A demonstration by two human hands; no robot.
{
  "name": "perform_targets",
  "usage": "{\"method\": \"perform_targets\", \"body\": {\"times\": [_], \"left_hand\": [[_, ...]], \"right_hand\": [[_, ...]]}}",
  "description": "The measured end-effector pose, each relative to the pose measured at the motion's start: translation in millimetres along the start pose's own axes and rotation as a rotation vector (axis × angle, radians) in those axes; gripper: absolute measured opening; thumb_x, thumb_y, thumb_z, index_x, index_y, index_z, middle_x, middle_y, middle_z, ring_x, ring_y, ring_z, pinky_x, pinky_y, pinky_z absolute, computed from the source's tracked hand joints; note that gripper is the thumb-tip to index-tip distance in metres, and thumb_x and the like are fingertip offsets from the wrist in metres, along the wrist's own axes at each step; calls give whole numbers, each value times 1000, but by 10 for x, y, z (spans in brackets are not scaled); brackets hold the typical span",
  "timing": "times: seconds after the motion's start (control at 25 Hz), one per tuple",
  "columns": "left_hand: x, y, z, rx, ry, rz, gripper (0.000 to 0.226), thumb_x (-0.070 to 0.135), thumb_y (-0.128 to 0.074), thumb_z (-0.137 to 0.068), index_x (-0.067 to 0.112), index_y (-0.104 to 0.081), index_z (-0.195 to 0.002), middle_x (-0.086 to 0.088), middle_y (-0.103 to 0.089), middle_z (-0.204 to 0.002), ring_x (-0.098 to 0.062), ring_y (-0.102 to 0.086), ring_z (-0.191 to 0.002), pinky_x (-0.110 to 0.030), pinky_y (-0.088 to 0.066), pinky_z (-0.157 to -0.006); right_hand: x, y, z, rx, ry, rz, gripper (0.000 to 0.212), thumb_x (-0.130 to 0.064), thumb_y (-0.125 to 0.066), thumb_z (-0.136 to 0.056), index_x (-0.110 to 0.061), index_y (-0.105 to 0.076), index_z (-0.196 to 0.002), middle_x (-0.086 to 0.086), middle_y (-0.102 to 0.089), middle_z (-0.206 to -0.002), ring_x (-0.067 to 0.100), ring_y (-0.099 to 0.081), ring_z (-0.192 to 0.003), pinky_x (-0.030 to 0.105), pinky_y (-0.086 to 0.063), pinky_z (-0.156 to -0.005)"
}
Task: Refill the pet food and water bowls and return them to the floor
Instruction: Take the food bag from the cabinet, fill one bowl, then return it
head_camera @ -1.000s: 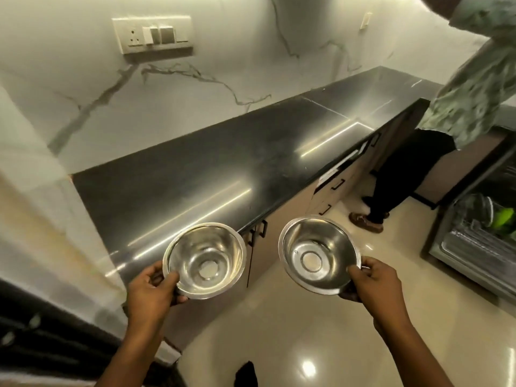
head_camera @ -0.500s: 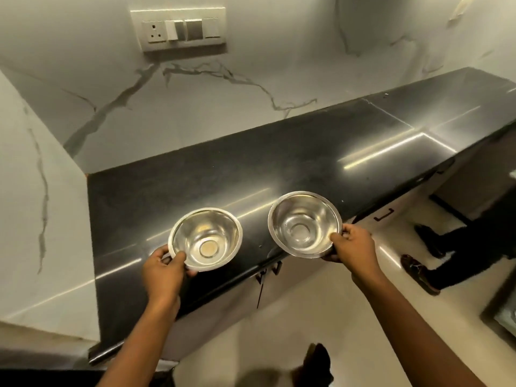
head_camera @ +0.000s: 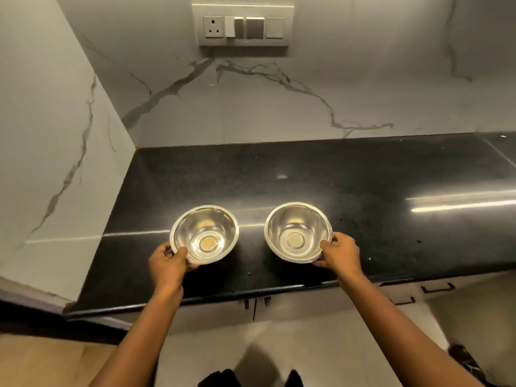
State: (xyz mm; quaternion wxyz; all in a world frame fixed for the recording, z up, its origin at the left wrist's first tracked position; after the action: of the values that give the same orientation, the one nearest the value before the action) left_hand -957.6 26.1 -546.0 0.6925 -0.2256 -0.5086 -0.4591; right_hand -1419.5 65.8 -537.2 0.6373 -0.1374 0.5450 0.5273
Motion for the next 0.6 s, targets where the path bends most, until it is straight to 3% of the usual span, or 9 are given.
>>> {"method": "perform_targets", "body": {"times": [0.16, 0.24, 0.32, 0.4, 0.44, 0.52, 0.6], "left_hand": [[-71, -63, -28, 11, 11, 21, 24, -5, -65, -99, 13, -64, -115, -19, -72, -103, -31, -71, -76, -21, -58, -41], [-109, -41, -134, -4, 11, -41, 27, -2, -67, -98, 10, -64, -122, -22, -73, -110, -34, -73, -77, -30, -62, -44], [-123, 40, -192, -1, -2, -155, 48, 9, -79, -91, 8, -62, -136, -22, -74, -123, -40, -75, -93, -51, -68, -70], [33, 170, -184, 130, -72, -315, 83, 32, -90, -74, 4, -56, -145, -27, -68, -135, -45, -68, -118, -63, -53, -104], [187, 241, -163, 250, -142, -352, 94, 46, -85, -64, 1, -57, -142, -31, -65, -136, -49, -63, -124, -65, -47, -110], [611, 246, -47, 395, -330, -251, 92, 57, -69, -58, 1, -62, -131, -35, -59, -131, -49, -61, -115, -65, -48, -105], [1373, 25, 151, 304, -562, -72, 64, 47, -75, -71, 18, -65, -128, -28, -61, -127, -13, -66, -98, -43, -60, -93]], "right_hand": [[-2, -32, -144, -20, -3, 3, 14, 1, -60, -96, -6, -71, -91, 20, -73, -91, 32, -80, -80, 37, -67, -54], [29, -50, -187, -20, -25, 9, 12, 0, -61, -96, -5, -71, -94, 23, -75, -96, 32, -79, -80, 39, -67, -53], [89, -69, -189, -57, -49, 39, 9, -5, -67, -95, -5, -73, -103, 23, -76, -103, 31, -77, -84, 46, -69, -57], [3, 6, -222, -54, -17, 191, 37, -20, -75, -96, -8, -67, -130, 19, -74, -125, 35, -75, -106, 50, -67, -85], [-112, 83, -254, -36, 23, 280, 55, -28, -77, -97, -7, -59, -145, 20, -67, -142, 37, -69, -125, 46, -59, -103], [-628, 257, -260, 16, 205, 331, 77, -32, -80, -96, -9, -44, -160, 17, -41, -169, 34, -44, -154, 42, -37, -123], [-1496, 477, -115, 122, 512, 312, 81, -33, -78, -97, -17, -37, -165, 6, -22, -179, 27, -26, -163, 43, -28, -128]]}}
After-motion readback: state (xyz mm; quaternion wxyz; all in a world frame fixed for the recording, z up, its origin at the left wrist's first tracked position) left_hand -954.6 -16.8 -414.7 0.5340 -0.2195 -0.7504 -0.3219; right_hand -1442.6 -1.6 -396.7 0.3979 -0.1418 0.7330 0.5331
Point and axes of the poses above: each hand's wrist, its own z-axis away from the middle knuckle, its own y-axis out of the back of the hand, x = y × z, the point moved 9 cm from there along -z, towards the middle knuckle
